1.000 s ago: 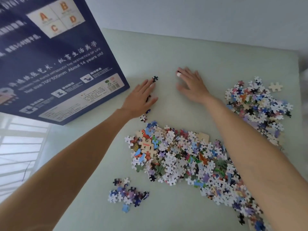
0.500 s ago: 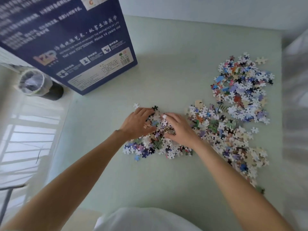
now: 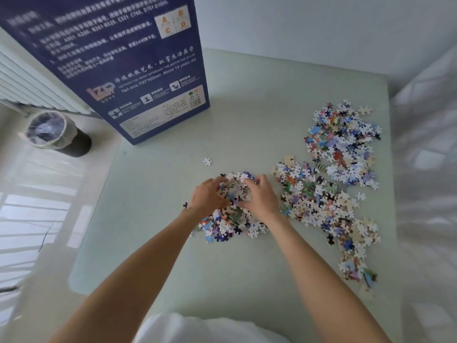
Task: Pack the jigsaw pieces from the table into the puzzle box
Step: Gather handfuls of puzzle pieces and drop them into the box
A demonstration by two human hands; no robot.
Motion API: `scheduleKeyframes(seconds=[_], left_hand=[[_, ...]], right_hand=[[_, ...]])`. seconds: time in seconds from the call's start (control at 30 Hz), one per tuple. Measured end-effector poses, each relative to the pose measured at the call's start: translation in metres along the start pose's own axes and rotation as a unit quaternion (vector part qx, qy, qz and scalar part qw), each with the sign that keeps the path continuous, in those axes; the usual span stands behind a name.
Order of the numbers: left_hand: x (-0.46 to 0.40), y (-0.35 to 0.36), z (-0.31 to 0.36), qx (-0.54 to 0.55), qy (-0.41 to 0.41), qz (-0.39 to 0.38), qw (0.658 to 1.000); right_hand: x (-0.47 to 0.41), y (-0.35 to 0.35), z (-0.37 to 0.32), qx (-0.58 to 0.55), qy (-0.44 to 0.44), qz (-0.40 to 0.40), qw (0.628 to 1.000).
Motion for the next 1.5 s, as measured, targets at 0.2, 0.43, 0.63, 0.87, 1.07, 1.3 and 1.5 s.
scheduleKeyframes(seconds=[0.2, 0.43, 0.63, 0.87, 1.07, 1.3, 1.5], left_hand=[[0.000, -0.012, -0.013, 0.070, -0.019, 0.029, 0.997], [-0.001, -0.026, -0.021, 0.074, -0.033, 0.039, 0.996], [0.008, -0.045, -0.030, 0.069, -0.023, 0.071, 0.995], [0.026, -0.070, -0.025, 0.055, 0.031, 0.131, 0.989], [0.044, -0.140, 0.013, 0.094, 0.132, 0.216, 0.963], [0.040, -0.295, 0.058, 0.152, 0.217, 0.374, 0.889], [0.018, -0.408, 0.071, 0.122, 0.231, 0.483, 0.836]], right_hand=[[0.002, -0.010, -0.003, -0.052, 0.000, 0.039, 0.998], [0.014, -0.023, -0.007, -0.084, 0.073, 0.069, 0.991], [0.020, -0.041, -0.012, -0.110, 0.087, 0.106, 0.984], [0.025, -0.045, -0.027, -0.103, 0.015, 0.078, 0.992], [0.022, -0.105, -0.061, -0.199, -0.062, 0.130, 0.969], [-0.009, -0.239, -0.130, -0.305, -0.171, 0.223, 0.910], [-0.060, -0.312, -0.197, -0.352, -0.232, 0.251, 0.871]])
Point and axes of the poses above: each hand's wrist, its own x-axis away from the middle knuckle, its own y-axis out of the palm, z = x × y, the point moved 6 cm from there along -x, towards the middle knuckle, and after that the axes turned 11 degrees about z, right-handed, at the moved point
